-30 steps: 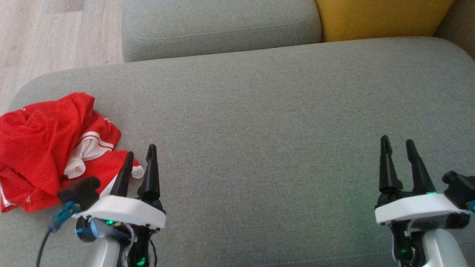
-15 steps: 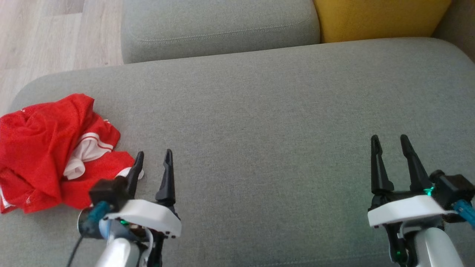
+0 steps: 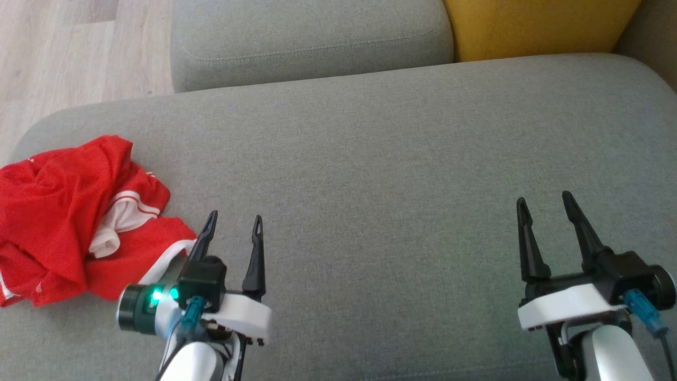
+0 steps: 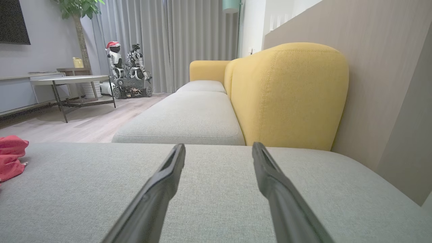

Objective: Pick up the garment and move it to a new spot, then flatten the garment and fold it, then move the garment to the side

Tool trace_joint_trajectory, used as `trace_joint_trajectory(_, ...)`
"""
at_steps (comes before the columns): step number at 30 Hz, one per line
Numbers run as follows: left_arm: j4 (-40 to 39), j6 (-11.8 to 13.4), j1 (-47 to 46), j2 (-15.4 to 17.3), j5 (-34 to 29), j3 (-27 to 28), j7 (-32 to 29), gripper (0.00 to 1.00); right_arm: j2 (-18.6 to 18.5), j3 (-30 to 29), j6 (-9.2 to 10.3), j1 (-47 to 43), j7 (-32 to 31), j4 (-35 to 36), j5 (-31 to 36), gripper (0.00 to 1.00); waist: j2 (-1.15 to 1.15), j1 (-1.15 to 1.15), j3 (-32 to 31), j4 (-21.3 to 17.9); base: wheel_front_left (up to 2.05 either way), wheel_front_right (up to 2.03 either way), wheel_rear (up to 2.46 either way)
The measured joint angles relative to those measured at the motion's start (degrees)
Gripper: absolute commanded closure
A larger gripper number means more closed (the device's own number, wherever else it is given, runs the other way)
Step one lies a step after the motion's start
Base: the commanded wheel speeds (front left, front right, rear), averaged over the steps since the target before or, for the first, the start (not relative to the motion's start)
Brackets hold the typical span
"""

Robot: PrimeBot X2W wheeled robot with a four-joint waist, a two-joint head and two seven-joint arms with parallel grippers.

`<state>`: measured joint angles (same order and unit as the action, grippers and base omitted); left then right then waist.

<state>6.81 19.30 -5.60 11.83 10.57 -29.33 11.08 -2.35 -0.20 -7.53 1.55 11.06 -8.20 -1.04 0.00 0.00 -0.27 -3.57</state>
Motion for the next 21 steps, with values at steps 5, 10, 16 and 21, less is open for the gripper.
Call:
trace_joint_trajectory(5, -1.7, 2.2, -0.6, -0.1, 1.5, -0.8, 1.1, 0.00, 0.0, 0.5, 0.00, 0.0, 1.1, 0.4, 1.6, 0.00, 0.00, 0.00, 0.0, 0.0, 0.00, 0.00, 0.00)
trace_joint_trajectory(10, -2.9, 0.5, -0.3, -1.7, 3.4, 2.5, 1.9, 0.00, -0.1, 0.9, 0.00, 0.0, 1.8, -0.3, -2.1, 0.00, 0.00, 0.00, -0.1, 0.1, 0.00, 0.00, 0.00)
trace_joint_trajectory(16, -2.3, -3.7, 2.7, -5.2, 2.9, 7.6, 2.7, 0.00, -0.1, 2.2, 0.00, 0.0, 2.8, -3.5, -3.7, 0.00, 0.00, 0.00, -0.3, 0.2, 0.00, 0.00, 0.00)
trace_joint_trajectory(21, 2.1, -8.3, 4.7, -7.7, 4.0, 11.7, 3.2, 0.00, -0.1, 3.6, 0.00, 0.0, 3.1, -6.5, -5.5, 0.00, 0.00, 0.00, -0.5, 0.1, 0.00, 0.00, 0.00)
